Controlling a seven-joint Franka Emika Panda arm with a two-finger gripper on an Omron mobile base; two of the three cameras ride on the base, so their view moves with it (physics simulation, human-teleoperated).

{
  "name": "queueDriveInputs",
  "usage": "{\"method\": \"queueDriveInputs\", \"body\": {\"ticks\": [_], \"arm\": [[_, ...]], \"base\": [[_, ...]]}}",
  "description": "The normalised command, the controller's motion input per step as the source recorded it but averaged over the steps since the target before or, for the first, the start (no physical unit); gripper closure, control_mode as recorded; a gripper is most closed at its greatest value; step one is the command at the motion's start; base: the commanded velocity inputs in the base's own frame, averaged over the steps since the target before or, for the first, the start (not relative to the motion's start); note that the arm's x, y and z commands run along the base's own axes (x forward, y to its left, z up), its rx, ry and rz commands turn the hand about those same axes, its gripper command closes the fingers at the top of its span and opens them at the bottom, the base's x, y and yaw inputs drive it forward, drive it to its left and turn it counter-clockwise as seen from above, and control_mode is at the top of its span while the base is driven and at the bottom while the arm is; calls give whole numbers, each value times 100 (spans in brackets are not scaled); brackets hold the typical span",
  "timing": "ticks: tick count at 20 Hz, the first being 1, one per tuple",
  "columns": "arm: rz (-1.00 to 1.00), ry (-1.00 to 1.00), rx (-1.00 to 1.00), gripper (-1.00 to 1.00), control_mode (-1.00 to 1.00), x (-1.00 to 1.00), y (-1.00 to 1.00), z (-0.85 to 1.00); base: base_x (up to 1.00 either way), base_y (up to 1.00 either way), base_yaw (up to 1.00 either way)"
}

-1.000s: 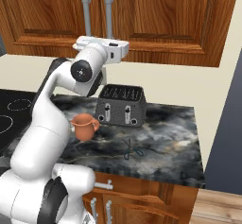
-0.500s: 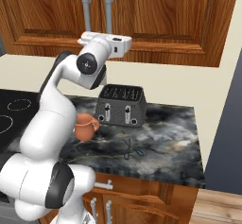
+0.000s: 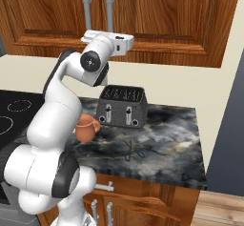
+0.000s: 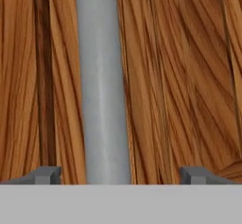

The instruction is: Pick the pan from the cabinet and place it on the stove. Then turn on the stove burner for the pan.

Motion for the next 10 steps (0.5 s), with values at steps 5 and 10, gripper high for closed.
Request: {"method": "queueDriveInputs", "body": {"ticks": [5,10], "arm": [[2,0,0,-100,-100,30,0,-1],[3,0,0,-100,-100,33,3,-10]], "base": [[0,0,0],[0,0,0]]}}
